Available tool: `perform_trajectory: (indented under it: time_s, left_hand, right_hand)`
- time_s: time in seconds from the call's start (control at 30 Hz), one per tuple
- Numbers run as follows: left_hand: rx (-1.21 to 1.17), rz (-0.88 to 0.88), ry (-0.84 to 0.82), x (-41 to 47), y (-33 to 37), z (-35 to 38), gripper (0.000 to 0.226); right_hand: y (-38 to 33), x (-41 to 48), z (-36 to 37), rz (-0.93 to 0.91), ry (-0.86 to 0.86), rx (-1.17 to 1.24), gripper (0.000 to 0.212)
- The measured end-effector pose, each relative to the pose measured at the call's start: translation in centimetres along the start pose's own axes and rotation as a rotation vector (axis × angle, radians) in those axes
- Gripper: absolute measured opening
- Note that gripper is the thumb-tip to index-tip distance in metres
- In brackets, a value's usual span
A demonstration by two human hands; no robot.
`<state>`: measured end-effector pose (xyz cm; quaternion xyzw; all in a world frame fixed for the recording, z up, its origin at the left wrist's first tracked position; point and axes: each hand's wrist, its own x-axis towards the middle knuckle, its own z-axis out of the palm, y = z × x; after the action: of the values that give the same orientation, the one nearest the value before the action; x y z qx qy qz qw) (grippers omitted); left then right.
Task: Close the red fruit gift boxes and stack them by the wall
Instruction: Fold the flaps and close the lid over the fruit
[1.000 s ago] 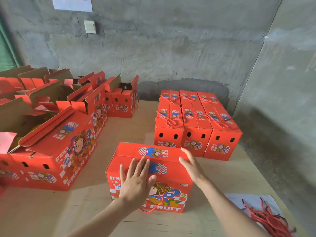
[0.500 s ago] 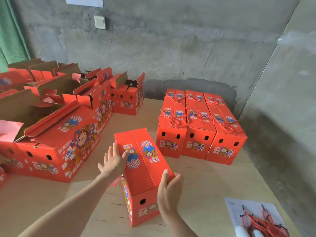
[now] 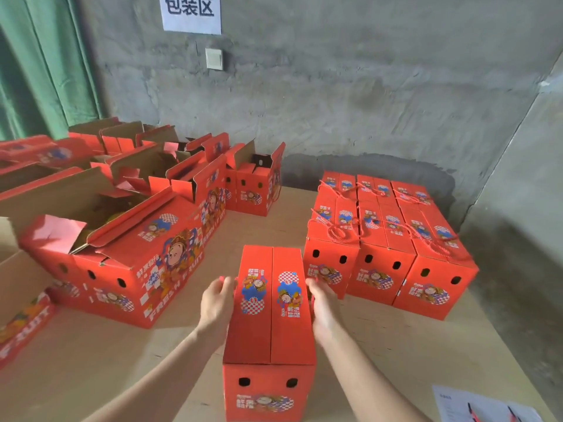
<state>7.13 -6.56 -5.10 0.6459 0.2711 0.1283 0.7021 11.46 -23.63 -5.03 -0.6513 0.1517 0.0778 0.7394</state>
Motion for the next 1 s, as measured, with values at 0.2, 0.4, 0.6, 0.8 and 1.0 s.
perform_trajectory:
  time_s: [0.2, 0.4, 0.6, 0.8, 1.0]
  left_hand:
    - [0.519, 0.879, -0.204, -0.6, 8.6, 1.2, 0.025]
    - [0.511, 0.659, 0.017, 0.7, 6.8, -1.4, 0.031]
    - [0.370, 0.137, -0.376, -0.3, 0.1, -3.5, 0.034]
    - [0.230, 0.248, -0.389, -0.6, 2.5, -3.8, 0.016]
    - [0.183, 0.372, -0.395, 0.6, 4.5, -3.9, 0.023]
  right_hand:
    - [-7.0, -2.3, 5.6, -0.228, -0.406, -0.163, 0.025]
    - [-10.1, -3.8, 7.1, 0.101, -0.575, -0.125, 0.027]
    - [-14.1, -4.7, 8.9, 0.017, -0.398, -0.384, 0.032]
    - [-16.6, -5.5, 10.6, -0.123, -0.335, -0.365, 0.031]
    - [-19.5, -6.3, 12.1, -0.249, -0.298, -0.338, 0.035]
